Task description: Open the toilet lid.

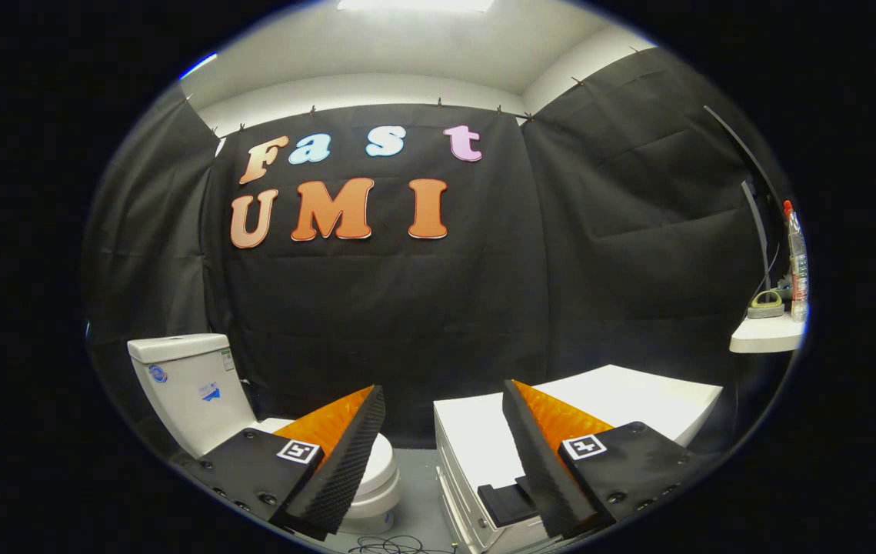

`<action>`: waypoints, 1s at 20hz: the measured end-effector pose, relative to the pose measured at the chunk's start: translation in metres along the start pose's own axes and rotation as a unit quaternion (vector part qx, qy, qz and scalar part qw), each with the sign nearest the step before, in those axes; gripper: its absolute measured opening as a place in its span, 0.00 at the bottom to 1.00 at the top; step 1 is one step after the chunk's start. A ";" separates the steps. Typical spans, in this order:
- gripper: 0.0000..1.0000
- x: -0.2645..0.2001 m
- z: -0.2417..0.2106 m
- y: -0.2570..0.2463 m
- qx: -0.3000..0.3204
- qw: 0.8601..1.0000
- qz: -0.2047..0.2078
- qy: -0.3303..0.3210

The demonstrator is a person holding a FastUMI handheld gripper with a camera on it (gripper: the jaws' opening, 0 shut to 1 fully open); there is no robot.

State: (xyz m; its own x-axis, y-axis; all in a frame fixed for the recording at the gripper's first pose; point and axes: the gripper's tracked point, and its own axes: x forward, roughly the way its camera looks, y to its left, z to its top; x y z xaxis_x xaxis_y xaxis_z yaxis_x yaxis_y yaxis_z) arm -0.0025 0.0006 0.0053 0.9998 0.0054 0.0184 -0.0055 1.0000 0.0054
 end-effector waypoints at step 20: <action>0.98 0.032 0.010 0.144 0.067 0.992 0.104 -0.009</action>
State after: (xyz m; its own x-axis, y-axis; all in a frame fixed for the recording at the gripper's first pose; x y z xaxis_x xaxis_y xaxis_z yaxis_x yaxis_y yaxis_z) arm 0.0281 0.1451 0.0168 0.9764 0.2099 0.0510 -0.2150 0.9676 0.1327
